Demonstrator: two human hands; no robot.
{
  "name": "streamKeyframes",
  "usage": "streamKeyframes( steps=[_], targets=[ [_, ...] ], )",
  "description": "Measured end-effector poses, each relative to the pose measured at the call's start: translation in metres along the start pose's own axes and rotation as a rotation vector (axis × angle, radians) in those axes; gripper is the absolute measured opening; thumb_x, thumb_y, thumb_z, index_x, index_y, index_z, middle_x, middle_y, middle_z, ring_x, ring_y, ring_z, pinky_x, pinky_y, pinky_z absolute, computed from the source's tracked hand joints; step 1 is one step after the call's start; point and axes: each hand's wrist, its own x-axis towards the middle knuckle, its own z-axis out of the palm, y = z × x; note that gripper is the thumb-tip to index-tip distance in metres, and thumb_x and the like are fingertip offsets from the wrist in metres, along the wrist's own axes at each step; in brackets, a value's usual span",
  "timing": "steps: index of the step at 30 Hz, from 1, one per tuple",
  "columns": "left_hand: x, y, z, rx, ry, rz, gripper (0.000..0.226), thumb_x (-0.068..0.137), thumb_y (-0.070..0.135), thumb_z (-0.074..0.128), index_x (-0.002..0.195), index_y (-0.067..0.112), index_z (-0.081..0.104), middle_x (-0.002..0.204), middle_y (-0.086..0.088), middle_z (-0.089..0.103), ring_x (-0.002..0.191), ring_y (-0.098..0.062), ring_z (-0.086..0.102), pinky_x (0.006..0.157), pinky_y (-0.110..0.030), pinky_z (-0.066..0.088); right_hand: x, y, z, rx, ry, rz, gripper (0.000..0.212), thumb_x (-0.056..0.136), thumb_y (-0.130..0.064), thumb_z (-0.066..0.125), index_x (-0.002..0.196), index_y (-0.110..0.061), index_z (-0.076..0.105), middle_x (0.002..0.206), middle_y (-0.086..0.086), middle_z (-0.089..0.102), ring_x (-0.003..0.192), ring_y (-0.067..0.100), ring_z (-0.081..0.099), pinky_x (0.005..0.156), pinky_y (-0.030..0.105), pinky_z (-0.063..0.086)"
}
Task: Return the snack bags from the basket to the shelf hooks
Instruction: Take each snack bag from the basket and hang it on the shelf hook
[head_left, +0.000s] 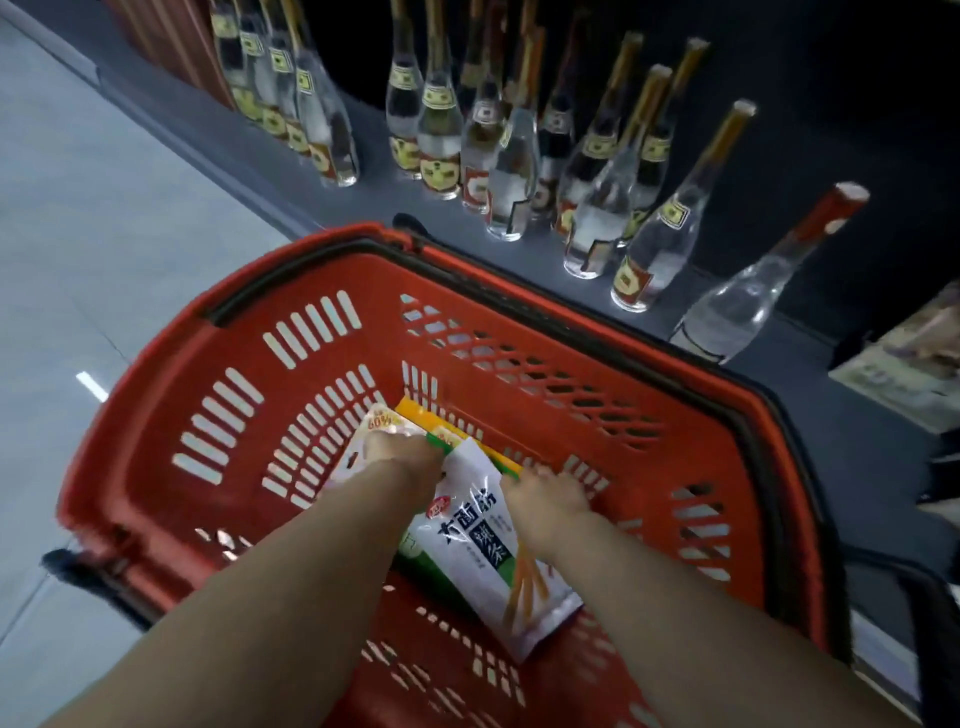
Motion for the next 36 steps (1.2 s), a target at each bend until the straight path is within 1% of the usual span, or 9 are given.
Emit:
streamKeyframes(
  steps=[6,10,17,20,23,25,28,32,36],
  targets=[
    [0.009,0.002,0.016,-0.240,-0.168,0.002,0.038,0.094,0.031,0.057,0.128,0.015,0.053,0.114,-0.006,0.060,0.111,-0.026,0.058,0.092,-0.038,0.046,0.004,-0.010,0.024,0.144,-0.058,0.041,0.049,0.091,-0.005,0.052,0.136,-0.006,0.031,0.136,0.018,0.047,0.125,0.033,0.047,0.096,0.042,0.044],
    [0.011,-0.005,0.016,-0.286,0.006,0.033,0.024,0.098,0.023,0.046,0.117,0.014,0.056,0.108,-0.006,0.062,0.102,-0.026,0.061,0.079,-0.034,0.047,0.007,-0.014,0.026,0.290,0.000,0.095,0.051,0.091,-0.002,0.052,0.135,-0.007,0.028,0.127,0.016,0.055,0.113,0.033,0.057,0.076,0.038,0.045],
    [-0.009,-0.028,0.003,-0.618,0.226,0.067,0.013,0.096,0.020,0.048,0.107,0.020,0.055,0.102,-0.005,0.064,0.091,-0.025,0.062,0.071,-0.036,0.051,0.007,0.005,0.016,0.932,0.003,0.138,0.034,0.090,-0.013,0.065,0.122,-0.006,0.059,0.117,0.013,0.065,0.097,0.025,0.063,0.078,0.034,0.049],
    [-0.022,-0.041,-0.010,-1.045,0.309,-0.066,0.039,0.088,0.015,0.066,0.124,0.018,0.052,0.117,-0.005,0.062,0.102,-0.023,0.061,0.082,-0.032,0.052,-0.001,0.007,-0.003,1.044,0.127,0.102,0.041,0.093,-0.021,0.060,0.130,-0.007,0.050,0.112,0.006,0.062,0.084,0.013,0.055,0.071,0.025,0.042],
    [-0.034,-0.053,-0.020,-1.272,0.167,-0.121,0.079,0.076,0.011,0.078,0.143,0.009,0.037,0.137,-0.008,0.054,0.124,-0.031,0.052,0.105,-0.041,0.043,-0.013,0.010,-0.026,1.154,0.216,0.060,0.022,0.094,-0.013,0.057,0.116,-0.013,0.058,0.105,0.005,0.067,0.073,0.013,0.060,0.058,0.021,0.046],
    [-0.044,-0.054,-0.023,-1.362,0.062,-0.057,0.052,0.080,0.011,0.074,0.128,0.010,0.056,0.125,-0.006,0.063,0.118,-0.032,0.056,0.103,-0.045,0.043,-0.025,0.015,-0.045,1.206,0.283,0.028,0.017,0.093,-0.010,0.057,0.103,-0.024,0.060,0.098,-0.003,0.069,0.088,0.017,0.068,0.061,0.021,0.052],
    [-0.066,-0.050,-0.036,-1.492,0.145,0.033,0.018,0.084,0.015,0.072,0.101,0.013,0.070,0.099,-0.009,0.072,0.088,-0.020,0.063,0.080,-0.032,0.048,-0.051,0.021,-0.078,1.273,0.360,-0.021,0.023,0.093,-0.009,0.059,0.090,-0.032,0.056,0.087,-0.017,0.064,0.083,0.002,0.065,0.060,0.012,0.049],
    [-0.128,-0.059,-0.096,-1.608,0.318,0.075,0.013,0.082,0.006,0.073,0.090,0.017,0.073,0.077,0.009,0.076,0.070,-0.002,0.070,0.058,-0.010,0.048,-0.105,0.032,-0.142,1.303,0.463,-0.008,0.025,0.089,-0.004,0.059,0.102,-0.026,0.061,0.100,-0.008,0.070,0.094,0.008,0.066,0.081,0.029,0.056],
    [-0.216,-0.086,-0.190,-1.649,0.375,0.127,0.017,0.083,0.003,0.071,0.097,0.013,0.074,0.090,-0.001,0.078,0.085,-0.017,0.074,0.072,-0.021,0.059,-0.181,0.044,-0.238,1.344,0.480,-0.026,0.023,0.092,-0.007,0.058,0.093,-0.030,0.057,0.095,-0.010,0.069,0.089,0.011,0.068,0.068,0.022,0.054]
  ],
)
